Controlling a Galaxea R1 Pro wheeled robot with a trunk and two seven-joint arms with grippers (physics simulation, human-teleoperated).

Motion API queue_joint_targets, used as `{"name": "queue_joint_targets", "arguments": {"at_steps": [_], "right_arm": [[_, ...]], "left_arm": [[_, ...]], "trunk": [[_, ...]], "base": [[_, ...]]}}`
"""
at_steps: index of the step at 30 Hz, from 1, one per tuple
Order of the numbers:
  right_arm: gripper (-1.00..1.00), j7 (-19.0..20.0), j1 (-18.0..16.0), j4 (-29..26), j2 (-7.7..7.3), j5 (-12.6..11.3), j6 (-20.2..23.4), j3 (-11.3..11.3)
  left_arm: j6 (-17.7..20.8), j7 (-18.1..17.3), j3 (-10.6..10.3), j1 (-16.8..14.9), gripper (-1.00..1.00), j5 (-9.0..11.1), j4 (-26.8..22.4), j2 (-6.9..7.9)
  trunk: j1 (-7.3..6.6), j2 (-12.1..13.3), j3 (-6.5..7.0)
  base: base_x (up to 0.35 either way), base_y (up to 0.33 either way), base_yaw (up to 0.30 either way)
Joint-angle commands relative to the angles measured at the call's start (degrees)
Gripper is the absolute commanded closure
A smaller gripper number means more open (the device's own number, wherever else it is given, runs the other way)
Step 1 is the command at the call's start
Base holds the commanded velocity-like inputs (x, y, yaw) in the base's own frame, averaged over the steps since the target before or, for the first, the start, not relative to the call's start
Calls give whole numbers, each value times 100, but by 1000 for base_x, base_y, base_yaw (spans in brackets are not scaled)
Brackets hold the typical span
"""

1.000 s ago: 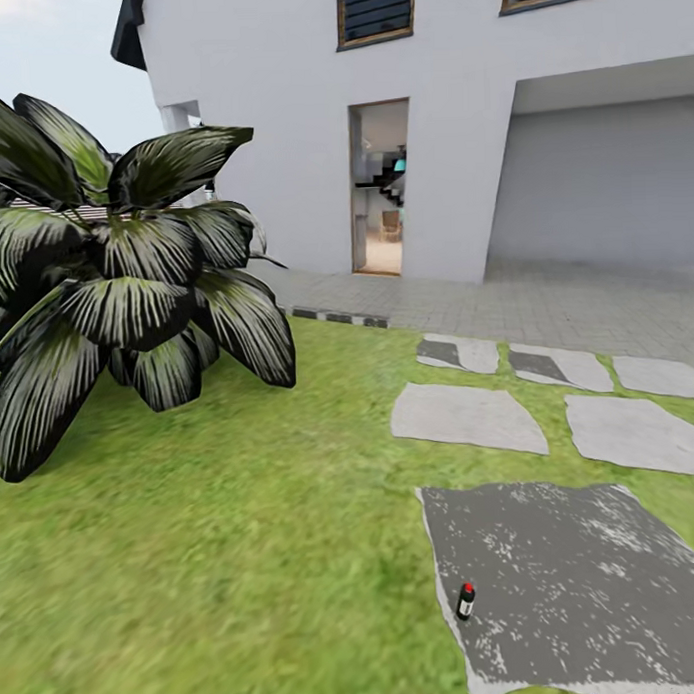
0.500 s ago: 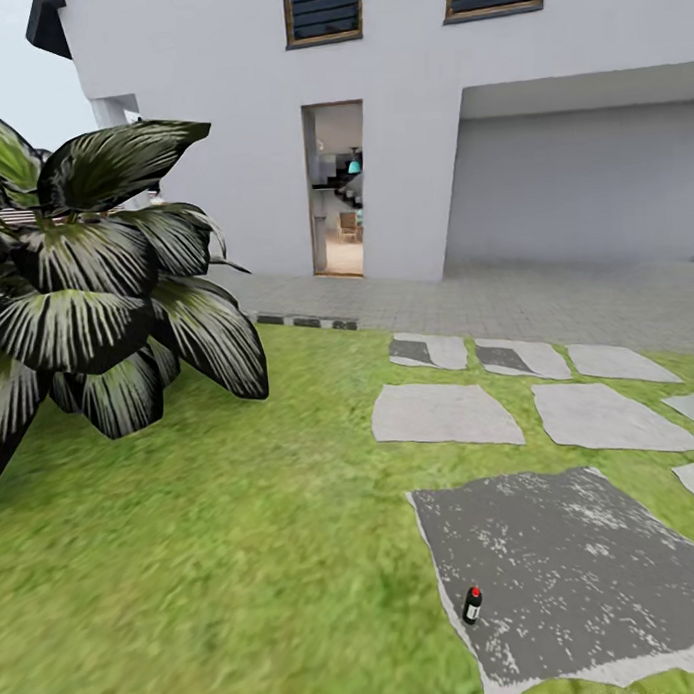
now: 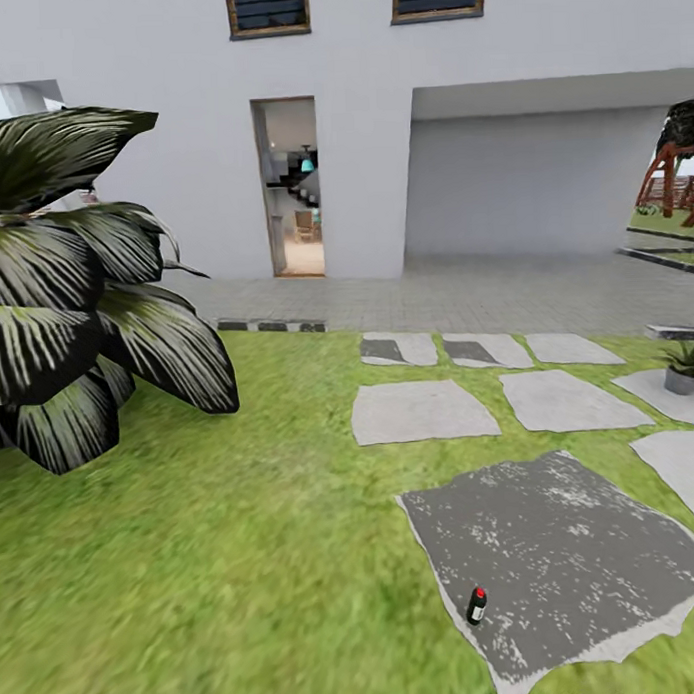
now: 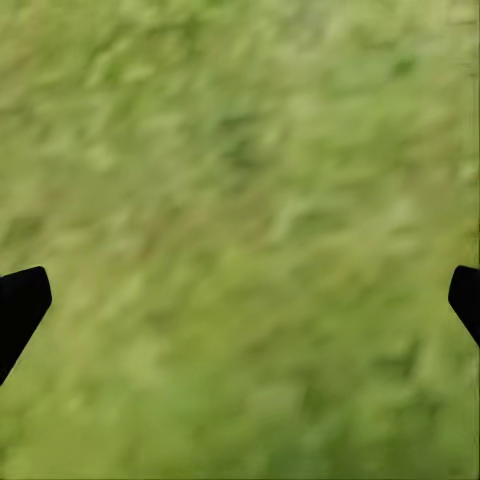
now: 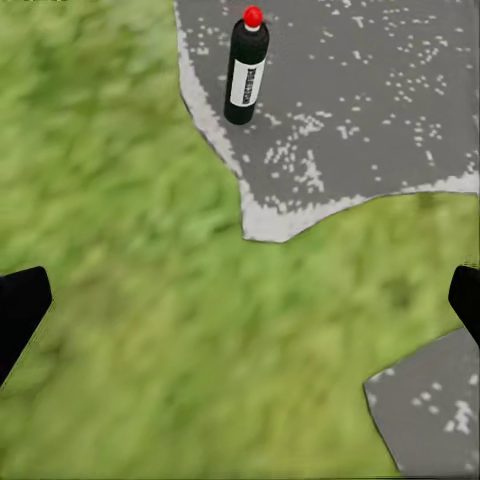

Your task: Pick up the pesticide atomizer in the garden and spray insectifuge to fully cover both potted plants in the garden.

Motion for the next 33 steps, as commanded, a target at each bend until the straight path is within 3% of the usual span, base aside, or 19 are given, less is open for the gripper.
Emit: {"name": "queue_joint_targets", "arguments": {"at_steps": [1,33], "right_arm": [[-100,-1,-4,3,1,-2,-17,-4],[-100,0,-4,35,9,-9,-17,-2]], "left_arm": [[-19,-3,11,-3,-100,-6,6,-1],[-19,-19,-59,-3,-100,-44,-47,-9]], "trunk": [[1,-2,-11],[1,-2,-149]], "base": [[147,232,-266],[13,28,-269]]}}
